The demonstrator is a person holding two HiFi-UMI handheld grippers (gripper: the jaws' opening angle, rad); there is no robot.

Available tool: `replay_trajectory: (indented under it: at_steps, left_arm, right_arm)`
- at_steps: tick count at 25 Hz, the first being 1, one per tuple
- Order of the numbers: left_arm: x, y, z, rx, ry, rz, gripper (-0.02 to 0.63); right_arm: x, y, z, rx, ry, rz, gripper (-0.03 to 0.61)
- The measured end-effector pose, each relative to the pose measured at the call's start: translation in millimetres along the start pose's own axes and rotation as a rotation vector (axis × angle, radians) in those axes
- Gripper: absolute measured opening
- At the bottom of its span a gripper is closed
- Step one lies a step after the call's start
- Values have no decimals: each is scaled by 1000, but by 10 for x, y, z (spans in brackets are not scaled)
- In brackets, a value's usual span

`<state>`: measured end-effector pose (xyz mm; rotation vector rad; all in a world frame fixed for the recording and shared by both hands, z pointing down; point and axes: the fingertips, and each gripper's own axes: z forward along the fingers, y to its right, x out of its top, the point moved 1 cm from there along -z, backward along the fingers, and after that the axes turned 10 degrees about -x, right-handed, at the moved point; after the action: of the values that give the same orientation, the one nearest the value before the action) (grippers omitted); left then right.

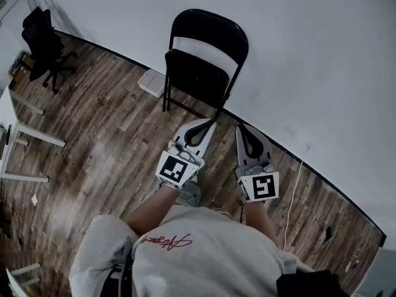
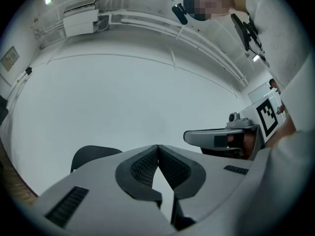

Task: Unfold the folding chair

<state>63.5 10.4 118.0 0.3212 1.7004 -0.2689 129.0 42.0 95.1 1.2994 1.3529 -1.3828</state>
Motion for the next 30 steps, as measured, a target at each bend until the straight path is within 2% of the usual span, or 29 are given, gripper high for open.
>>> replay_trajectory:
  at_steps: [3, 7, 8, 10, 12, 14, 16, 21, 25, 27, 30]
  left_arm:
    - [-95, -526, 311, -4, -28, 64, 12]
    - [-328, -1105, 638, -30, -105, 80, 15]
    - [-396, -1255, 718, -40, -133, 101, 34]
    - [-582, -1577, 890, -77, -201, 163, 206]
    - [-834, -1874, 1052, -140, -301, 215, 266]
    - [-1118, -2129, 1218, -231, -428, 307, 293]
    - [-1424, -2360, 1383, -333, -563, 388, 310]
    - [-2223, -2807, 1695, -549, -886, 511, 329]
    - [-2736, -2847, 1780, -736, -1080, 519, 330]
    - [-2912, -2868, 1754, -809, -1176, 529, 328]
    - [-3110, -2936, 1721, -881, -1306, 604, 328]
  right_arm:
    - [-106, 187, 479, -17, -19, -35, 18]
    - [-476, 461, 891, -10, -101, -28, 18]
    - [-569, 534, 977, -9, -119, -29, 20]
    - [-773, 669, 1142, -5, -160, -31, 24]
    - [-1041, 795, 1297, -6, -215, -20, 133]
    - [-1339, 934, 1465, -11, -266, -3, 174]
    - [-1634, 1089, 1652, -20, -311, 7, 184]
    - [-2284, 1542, 2143, -101, -394, 46, 187]
    - [-2907, 1624, 2386, -66, -519, 53, 187]
    - [-3100, 1620, 2504, -50, -549, 72, 187]
    - [-3292, 1696, 2713, -78, -574, 108, 187]
